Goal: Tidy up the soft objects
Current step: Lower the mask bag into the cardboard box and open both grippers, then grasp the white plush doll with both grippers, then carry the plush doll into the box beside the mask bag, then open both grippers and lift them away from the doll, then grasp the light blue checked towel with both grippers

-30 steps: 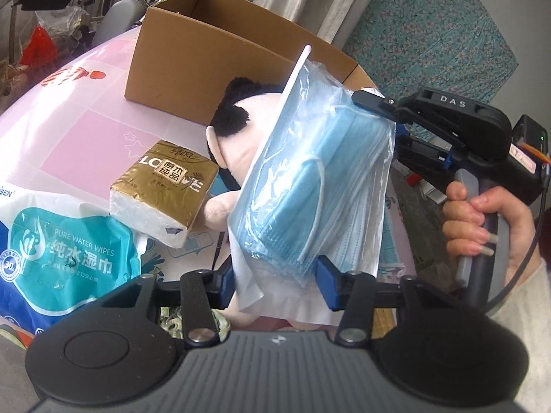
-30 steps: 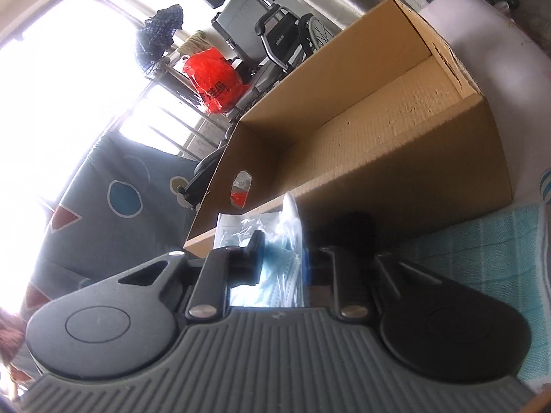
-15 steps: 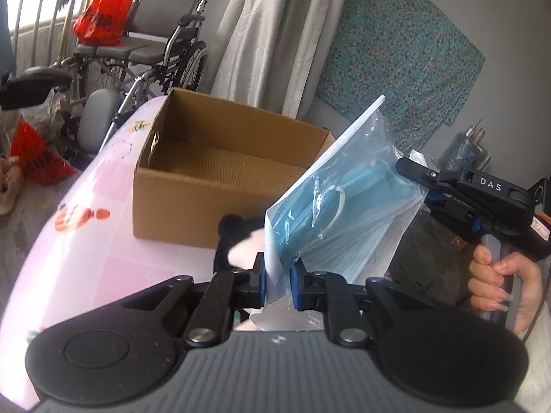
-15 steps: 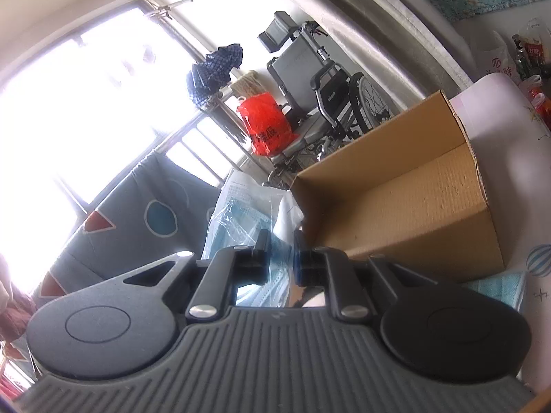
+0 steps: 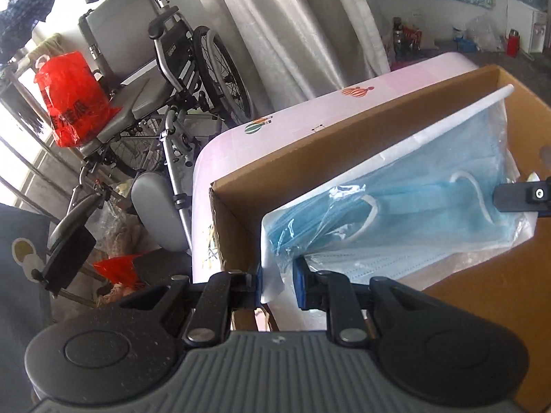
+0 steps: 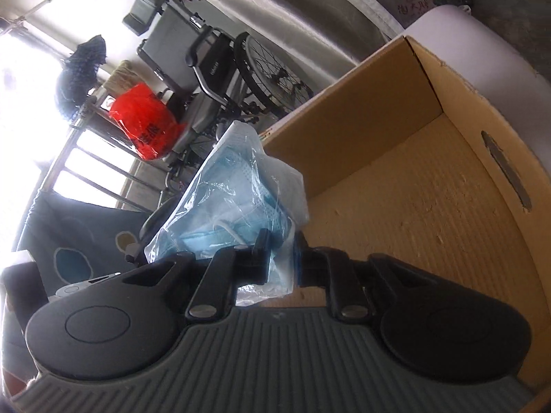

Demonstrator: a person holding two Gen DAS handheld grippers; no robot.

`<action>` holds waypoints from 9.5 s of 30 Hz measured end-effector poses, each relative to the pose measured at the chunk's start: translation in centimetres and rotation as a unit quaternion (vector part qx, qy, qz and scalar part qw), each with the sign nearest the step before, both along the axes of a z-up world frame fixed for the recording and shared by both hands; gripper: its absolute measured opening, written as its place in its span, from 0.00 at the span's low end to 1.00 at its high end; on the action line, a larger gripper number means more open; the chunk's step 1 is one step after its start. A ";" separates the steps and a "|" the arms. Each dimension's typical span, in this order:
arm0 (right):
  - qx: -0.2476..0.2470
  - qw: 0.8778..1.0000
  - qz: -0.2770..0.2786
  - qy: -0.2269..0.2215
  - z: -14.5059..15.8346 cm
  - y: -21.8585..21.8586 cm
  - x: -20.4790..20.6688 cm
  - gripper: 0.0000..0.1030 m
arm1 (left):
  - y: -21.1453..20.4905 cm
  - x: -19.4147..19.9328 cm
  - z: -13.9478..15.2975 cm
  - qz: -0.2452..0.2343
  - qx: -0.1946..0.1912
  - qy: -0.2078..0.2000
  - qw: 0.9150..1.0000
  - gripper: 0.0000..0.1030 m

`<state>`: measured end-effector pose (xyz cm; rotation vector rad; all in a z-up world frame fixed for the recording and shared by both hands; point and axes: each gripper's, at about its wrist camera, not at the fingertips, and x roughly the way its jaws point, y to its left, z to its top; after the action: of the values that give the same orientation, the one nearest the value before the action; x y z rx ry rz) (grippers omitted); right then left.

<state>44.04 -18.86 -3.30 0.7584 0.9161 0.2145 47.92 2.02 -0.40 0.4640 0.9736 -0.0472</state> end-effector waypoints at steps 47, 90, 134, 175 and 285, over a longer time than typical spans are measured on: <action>-0.091 0.987 0.124 0.045 -2.9 3.3 7.3 0.12 | -2.4 1.3 -2.6 -0.034 0.088 0.013 0.995 0.25; 0.055 0.983 0.175 0.031 -4.0 -4.6 -26.5 0.38 | -5.2 -30.7 -4.5 -0.086 -0.273 0.047 0.957 0.85; -0.058 0.958 0.220 -0.173 13.0 -1.7 -16.5 0.22 | -6.4 -24.5 5.5 0.054 -0.429 -0.098 0.897 0.83; 0.169 0.960 0.153 0.163 -3.7 -4.5 -3.7 0.51 | 4.5 5.3 -4.6 0.132 -0.351 0.126 0.918 1.00; -0.006 0.995 0.100 0.028 -11.6 -14.2 -17.3 0.02 | -11.1 -17.6 -13.7 0.031 -0.379 0.085 0.921 0.08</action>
<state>26.76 -33.05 -14.93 0.6646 1.0464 0.3650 30.34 -9.07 -14.05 -0.2913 1.0549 -0.3998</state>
